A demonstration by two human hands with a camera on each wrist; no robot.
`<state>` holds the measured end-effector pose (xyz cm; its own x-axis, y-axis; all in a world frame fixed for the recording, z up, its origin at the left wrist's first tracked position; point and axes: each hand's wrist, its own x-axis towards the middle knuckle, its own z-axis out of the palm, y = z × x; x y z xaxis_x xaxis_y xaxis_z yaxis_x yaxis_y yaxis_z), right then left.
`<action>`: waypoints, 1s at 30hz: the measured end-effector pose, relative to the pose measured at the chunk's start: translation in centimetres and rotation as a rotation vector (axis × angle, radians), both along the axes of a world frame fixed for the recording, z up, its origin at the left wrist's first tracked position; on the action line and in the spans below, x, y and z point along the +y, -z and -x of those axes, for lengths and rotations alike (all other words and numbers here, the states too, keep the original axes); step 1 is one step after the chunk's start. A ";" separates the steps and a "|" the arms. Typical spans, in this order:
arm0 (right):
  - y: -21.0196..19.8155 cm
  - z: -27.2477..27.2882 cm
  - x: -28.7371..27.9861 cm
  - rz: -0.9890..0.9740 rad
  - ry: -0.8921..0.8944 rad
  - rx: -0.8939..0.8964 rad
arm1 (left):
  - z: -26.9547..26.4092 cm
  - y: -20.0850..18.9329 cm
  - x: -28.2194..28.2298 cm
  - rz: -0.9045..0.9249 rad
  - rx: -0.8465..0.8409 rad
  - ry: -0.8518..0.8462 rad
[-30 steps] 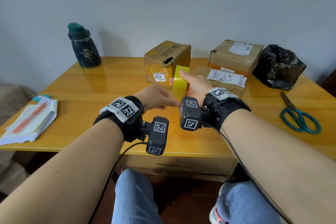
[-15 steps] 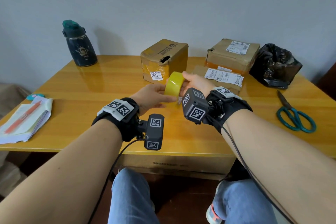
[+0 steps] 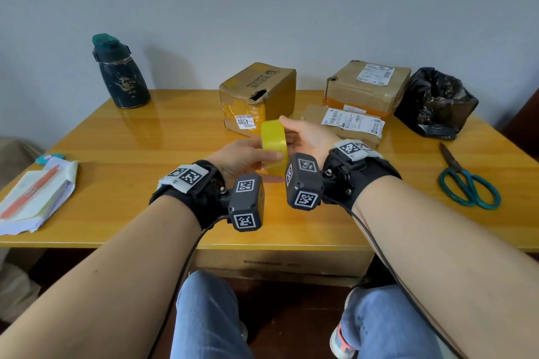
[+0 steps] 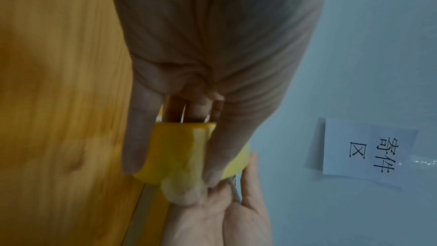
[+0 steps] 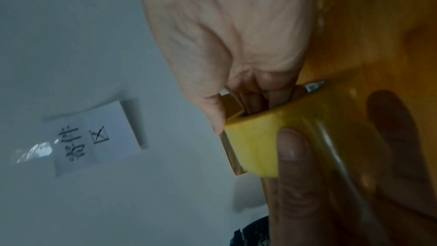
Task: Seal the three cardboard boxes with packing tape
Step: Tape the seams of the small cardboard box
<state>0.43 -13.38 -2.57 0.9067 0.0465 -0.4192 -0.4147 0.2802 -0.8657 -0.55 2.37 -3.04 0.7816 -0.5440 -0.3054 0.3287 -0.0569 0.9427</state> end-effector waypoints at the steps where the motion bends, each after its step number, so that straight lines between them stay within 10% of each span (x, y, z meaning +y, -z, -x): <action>1: -0.1 0.2 0.1 0.040 0.006 -0.011 | 0.1 -0.1 -0.1 0.004 0.004 0.008; 30: 1.3 7.2 -15.1 0.798 0.497 0.057 | 5.8 -4.1 -12.0 -0.213 -0.051 0.311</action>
<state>-6.72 -28.50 -3.85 0.7224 -0.6607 -0.2043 -0.4544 -0.2308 -0.8604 -6.39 -9.65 1.05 0.6066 -0.6859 -0.4019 0.2177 -0.3429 0.9138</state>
